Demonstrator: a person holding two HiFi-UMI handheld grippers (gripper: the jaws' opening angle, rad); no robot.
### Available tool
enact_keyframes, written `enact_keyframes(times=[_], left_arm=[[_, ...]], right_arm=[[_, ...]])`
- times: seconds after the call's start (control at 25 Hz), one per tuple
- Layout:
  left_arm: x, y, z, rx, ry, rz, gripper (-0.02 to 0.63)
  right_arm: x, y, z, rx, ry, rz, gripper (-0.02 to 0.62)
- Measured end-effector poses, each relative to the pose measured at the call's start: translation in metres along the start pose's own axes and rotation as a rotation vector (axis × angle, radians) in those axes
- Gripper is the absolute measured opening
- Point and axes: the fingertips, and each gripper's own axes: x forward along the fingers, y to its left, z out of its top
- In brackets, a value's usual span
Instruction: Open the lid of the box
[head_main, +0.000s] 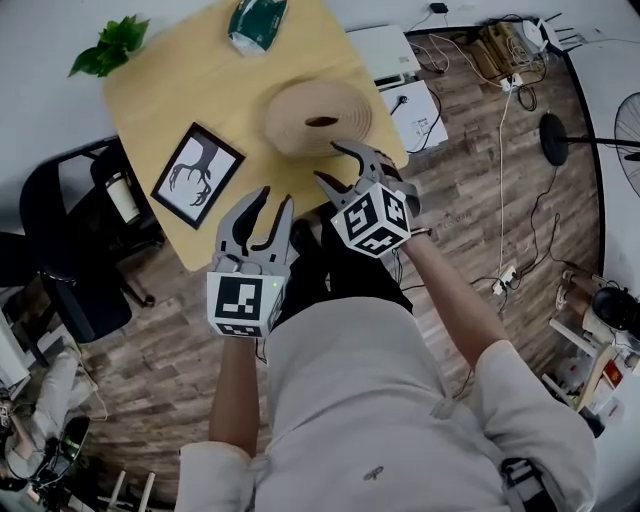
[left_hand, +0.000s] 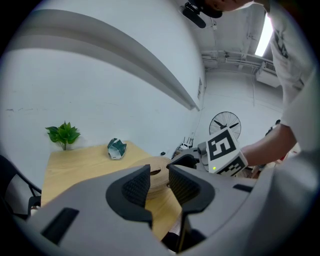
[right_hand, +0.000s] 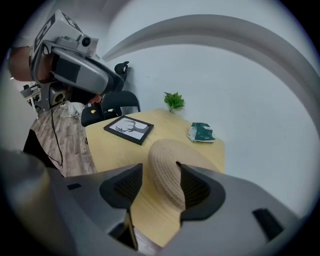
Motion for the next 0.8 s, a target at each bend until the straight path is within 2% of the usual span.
enact_keyframes(times=[0.48, 0.8], left_arm=[[0.008, 0.007, -0.013, -0.020, 0.034, 0.011, 0.112], [0.009, 0.005, -0.019, -0.028, 0.040, 0.010, 0.112]], right_arm=[[0.029, -0.006, -0.024, -0.177, 0.094, -0.048, 0.239], [0.040, -0.006, -0.030, -0.231, 0.128, -0.058, 0.239]])
